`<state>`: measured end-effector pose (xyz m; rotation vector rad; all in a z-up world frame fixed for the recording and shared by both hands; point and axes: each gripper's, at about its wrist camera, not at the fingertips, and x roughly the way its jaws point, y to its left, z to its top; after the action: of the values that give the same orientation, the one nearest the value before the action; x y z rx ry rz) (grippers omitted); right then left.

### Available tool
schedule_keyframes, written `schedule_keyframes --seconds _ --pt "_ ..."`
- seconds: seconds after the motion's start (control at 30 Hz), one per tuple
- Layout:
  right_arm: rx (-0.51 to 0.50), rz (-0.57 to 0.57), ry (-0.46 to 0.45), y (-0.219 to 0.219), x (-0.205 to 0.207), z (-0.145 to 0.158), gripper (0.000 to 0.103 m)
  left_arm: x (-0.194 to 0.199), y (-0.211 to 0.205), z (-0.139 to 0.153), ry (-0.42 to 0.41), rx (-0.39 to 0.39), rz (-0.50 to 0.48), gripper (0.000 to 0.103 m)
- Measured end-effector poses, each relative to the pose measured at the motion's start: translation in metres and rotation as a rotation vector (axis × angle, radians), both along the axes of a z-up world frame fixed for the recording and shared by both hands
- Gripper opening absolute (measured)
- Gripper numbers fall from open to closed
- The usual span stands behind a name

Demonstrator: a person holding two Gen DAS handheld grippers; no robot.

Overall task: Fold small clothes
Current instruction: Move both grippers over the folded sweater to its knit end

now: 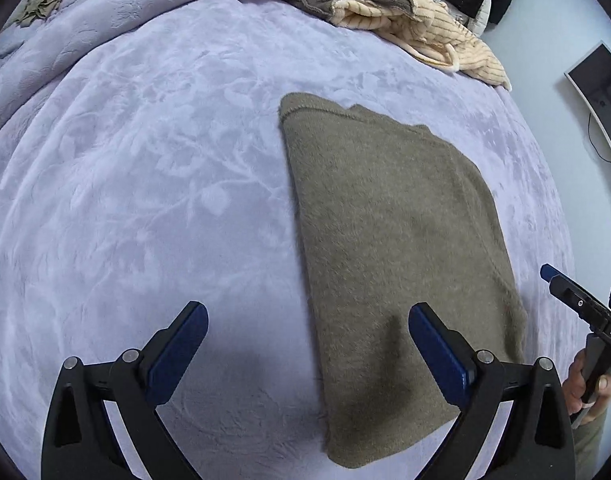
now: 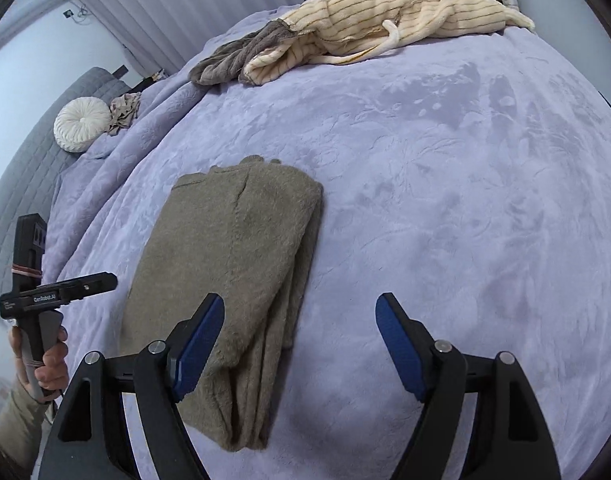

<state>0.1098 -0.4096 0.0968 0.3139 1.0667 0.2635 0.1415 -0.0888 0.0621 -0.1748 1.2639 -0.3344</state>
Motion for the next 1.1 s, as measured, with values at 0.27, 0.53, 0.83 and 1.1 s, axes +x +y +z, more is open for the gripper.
schedule_keyframes --seconds 0.27,0.53,0.83,1.1 --pt "0.047 0.192 -0.056 0.084 -0.009 -0.005 0.081 -0.006 -0.022 -0.026 0.035 0.022 0.022 0.101" --pt "-0.004 0.062 0.028 0.041 -0.023 -0.024 0.081 -0.007 0.019 0.021 -0.061 -0.049 0.044 0.101" --pt "0.077 -0.201 -0.003 -0.083 -0.012 0.018 0.084 0.031 0.070 0.021 0.001 -0.089 0.136 0.101" --pt "0.212 -0.034 0.102 -0.002 0.016 -0.029 0.084 0.015 -0.017 -0.026 0.115 -0.137 -0.006 0.101"
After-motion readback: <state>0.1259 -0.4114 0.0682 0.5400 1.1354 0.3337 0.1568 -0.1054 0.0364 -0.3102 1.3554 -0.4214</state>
